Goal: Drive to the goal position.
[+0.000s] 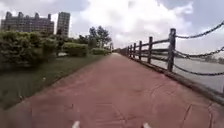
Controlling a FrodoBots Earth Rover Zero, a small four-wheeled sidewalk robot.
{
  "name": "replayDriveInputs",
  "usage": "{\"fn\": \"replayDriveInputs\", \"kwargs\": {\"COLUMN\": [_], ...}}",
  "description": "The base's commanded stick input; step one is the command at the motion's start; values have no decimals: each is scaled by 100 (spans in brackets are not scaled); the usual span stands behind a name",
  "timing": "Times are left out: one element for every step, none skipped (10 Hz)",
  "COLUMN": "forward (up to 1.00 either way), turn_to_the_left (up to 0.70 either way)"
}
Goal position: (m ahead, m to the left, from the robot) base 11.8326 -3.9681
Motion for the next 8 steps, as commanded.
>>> {"fn": "replayDriveInputs", "kwargs": {"forward": [85, 85, 85, 85, 85, 85, 85, 85], "turn_to_the_left": [-3, 7, 11, 11, 8, -8, -23, -23]}}
